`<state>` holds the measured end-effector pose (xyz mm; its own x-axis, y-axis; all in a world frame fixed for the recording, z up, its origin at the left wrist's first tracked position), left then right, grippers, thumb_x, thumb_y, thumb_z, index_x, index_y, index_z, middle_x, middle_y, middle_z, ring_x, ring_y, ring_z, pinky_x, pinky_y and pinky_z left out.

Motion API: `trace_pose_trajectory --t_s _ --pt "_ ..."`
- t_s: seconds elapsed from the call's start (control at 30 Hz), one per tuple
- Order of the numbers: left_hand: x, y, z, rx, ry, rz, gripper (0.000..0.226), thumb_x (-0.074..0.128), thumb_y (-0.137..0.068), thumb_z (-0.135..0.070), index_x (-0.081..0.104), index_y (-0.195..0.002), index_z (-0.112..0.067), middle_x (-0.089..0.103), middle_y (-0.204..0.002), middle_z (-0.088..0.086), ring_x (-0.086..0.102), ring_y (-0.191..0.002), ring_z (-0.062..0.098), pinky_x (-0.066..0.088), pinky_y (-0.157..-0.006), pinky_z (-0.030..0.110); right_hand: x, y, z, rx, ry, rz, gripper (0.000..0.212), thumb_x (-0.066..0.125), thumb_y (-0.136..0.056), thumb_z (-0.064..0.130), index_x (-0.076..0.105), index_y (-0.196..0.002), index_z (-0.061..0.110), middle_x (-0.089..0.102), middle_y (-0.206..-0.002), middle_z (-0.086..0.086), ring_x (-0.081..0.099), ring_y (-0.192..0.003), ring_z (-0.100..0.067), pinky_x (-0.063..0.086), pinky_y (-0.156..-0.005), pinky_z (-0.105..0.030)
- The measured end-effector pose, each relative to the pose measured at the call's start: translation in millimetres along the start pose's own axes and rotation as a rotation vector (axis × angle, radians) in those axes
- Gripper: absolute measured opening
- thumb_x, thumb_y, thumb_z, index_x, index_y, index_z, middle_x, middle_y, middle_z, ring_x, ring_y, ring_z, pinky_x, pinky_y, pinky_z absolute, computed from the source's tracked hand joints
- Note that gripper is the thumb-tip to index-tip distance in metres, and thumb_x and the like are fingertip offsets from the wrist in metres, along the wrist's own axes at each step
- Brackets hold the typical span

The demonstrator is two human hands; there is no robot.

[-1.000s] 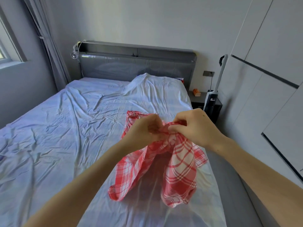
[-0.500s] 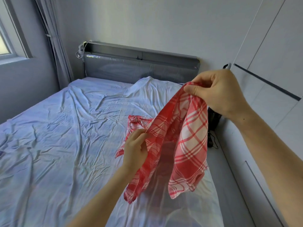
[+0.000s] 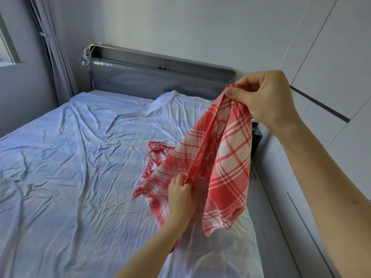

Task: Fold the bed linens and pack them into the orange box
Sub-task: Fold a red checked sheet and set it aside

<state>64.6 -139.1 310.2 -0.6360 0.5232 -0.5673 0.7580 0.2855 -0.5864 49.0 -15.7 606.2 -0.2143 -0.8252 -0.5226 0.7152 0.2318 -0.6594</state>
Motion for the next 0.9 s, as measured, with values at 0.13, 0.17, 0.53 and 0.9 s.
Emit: trace_pose_trajectory --t_s 0.13,0.17,0.53,0.9 --pt "-7 14 24 -0.050 0.028 -0.024 0.014 0.073 -0.067 0.003 0.061 -0.061 -0.001 0.053 -0.074 0.010 0.050 -0.068 0.028 0.043 -0.059 0.037 -13 -2 -18 0.045 0.023 -0.065 0.007 0.074 -0.080 0.023 0.068 -0.077 0.023 0.063 -0.067 0.013 0.064 -0.060 -0.007 0.057 -0.065 -0.024" --pt "-8 17 32 -0.076 0.036 -0.023 0.015 0.072 -0.068 0.001 0.059 -0.060 -0.001 0.053 -0.073 0.011 0.050 -0.068 0.029 0.041 -0.060 0.036 -16 -2 -23 0.059 0.024 -0.085 0.007 0.074 -0.080 0.023 0.067 -0.077 0.024 0.063 -0.068 0.013 0.064 -0.060 -0.006 0.057 -0.065 -0.024" --pt "-14 30 133 -0.403 -0.009 0.143 0.012 0.060 -0.080 0.005 0.058 -0.069 0.001 0.061 -0.070 0.019 0.058 -0.066 0.039 0.028 -0.058 0.031 -33 -1 -68 0.143 0.008 -0.223 0.005 0.073 -0.082 0.024 0.070 -0.083 0.019 0.066 -0.071 0.004 0.069 -0.069 -0.020 0.058 -0.073 -0.036" --pt "-186 -119 173 -0.298 -0.195 0.014 0.005 0.046 -0.086 0.005 0.050 -0.085 0.004 0.059 -0.084 0.033 0.056 -0.081 0.047 0.038 -0.065 0.044 8 61 -157 0.256 0.508 0.161 0.013 0.060 -0.091 0.016 0.065 -0.086 0.005 0.065 -0.081 -0.011 0.054 -0.072 -0.022 0.034 -0.063 -0.029"
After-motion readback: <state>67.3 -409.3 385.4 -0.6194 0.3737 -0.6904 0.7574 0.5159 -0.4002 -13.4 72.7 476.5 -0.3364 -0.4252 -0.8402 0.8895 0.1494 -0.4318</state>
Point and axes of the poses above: each hand's wrist, its own y-axis away from the middle knuckle, its own x-axis out of the palm, z = x × y, the point moved 8 cm from there along -y, towards the middle knuckle
